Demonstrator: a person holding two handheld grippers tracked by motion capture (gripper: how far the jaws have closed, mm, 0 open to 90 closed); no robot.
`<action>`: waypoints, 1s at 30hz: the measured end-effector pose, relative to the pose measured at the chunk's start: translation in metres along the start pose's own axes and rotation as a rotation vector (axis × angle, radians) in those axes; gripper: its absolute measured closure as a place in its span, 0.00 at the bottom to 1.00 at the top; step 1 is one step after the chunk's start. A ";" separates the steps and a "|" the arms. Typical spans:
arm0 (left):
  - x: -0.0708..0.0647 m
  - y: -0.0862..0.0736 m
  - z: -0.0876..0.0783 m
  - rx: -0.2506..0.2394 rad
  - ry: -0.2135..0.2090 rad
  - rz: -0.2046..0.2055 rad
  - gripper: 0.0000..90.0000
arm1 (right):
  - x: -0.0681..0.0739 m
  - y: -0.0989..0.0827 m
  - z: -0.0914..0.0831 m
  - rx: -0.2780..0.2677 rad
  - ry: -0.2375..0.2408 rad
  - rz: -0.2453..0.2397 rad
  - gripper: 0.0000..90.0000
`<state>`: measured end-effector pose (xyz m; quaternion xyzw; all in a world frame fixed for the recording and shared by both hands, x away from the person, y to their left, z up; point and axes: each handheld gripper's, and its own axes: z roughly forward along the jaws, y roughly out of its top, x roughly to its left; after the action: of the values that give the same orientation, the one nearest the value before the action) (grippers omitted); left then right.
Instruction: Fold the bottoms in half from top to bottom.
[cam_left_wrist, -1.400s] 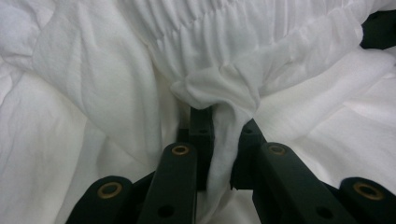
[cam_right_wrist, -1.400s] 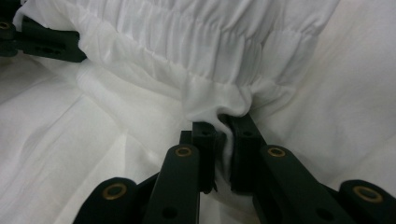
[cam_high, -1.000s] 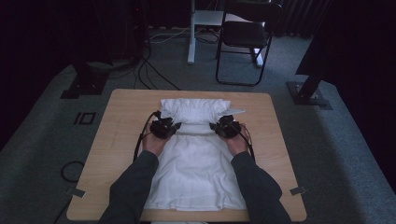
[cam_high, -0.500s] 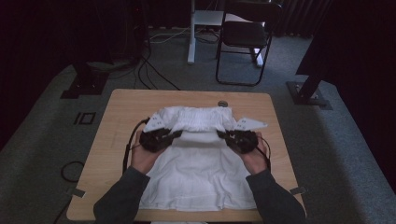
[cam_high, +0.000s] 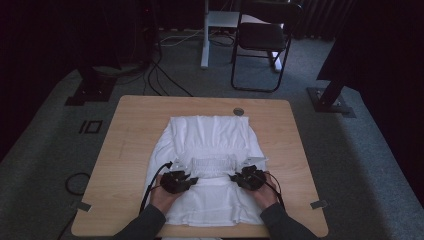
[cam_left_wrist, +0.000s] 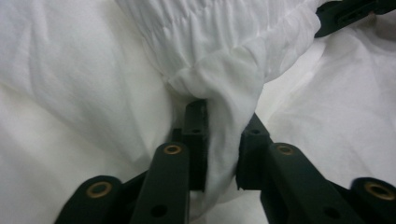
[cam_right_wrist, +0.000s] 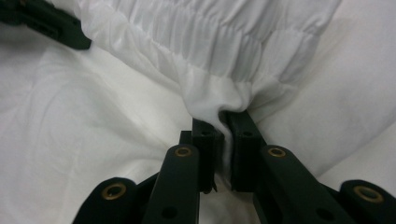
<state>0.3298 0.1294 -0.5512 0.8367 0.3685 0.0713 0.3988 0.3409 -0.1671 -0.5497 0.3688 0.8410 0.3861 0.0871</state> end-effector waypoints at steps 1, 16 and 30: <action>-0.001 0.001 -0.002 0.000 0.005 0.002 0.76 | -0.001 0.001 -0.001 0.003 0.005 0.014 0.85; 0.030 0.047 -0.026 -0.063 0.148 -0.012 0.97 | -0.033 0.030 -0.039 -0.113 -0.063 0.071 0.92; 0.026 0.037 0.005 -0.020 0.043 -0.054 0.91 | -0.046 0.027 0.003 -0.044 -0.010 0.118 0.87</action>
<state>0.3716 0.1288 -0.5322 0.8208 0.3986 0.0821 0.4009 0.3901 -0.1856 -0.5386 0.4174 0.8088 0.4071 0.0764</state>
